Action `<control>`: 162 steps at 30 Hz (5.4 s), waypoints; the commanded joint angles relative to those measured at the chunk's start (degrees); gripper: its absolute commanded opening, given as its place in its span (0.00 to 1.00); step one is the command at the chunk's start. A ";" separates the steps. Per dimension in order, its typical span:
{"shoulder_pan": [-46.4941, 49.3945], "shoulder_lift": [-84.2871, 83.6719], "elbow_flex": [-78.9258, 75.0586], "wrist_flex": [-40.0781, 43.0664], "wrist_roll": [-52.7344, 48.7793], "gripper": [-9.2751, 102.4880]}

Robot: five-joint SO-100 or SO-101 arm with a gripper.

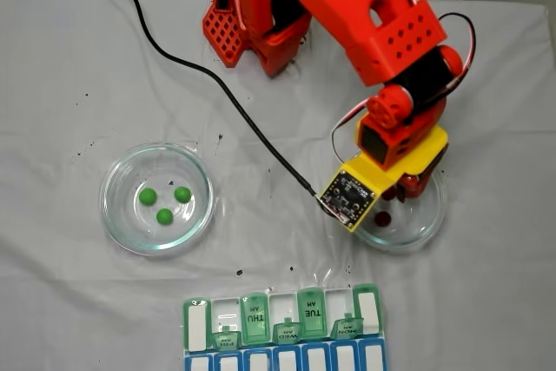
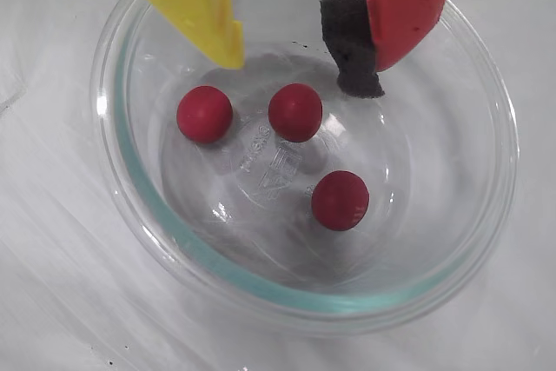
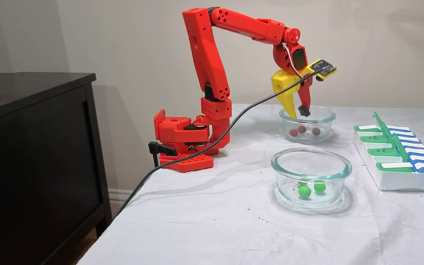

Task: Sort medicines into box.

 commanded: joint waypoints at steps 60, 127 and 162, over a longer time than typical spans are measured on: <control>-3.69 -18.19 -16.52 4.48 6.15 0.23; -0.62 -22.94 -20.30 7.29 4.66 0.14; 13.01 -8.44 -42.19 21.62 1.32 0.08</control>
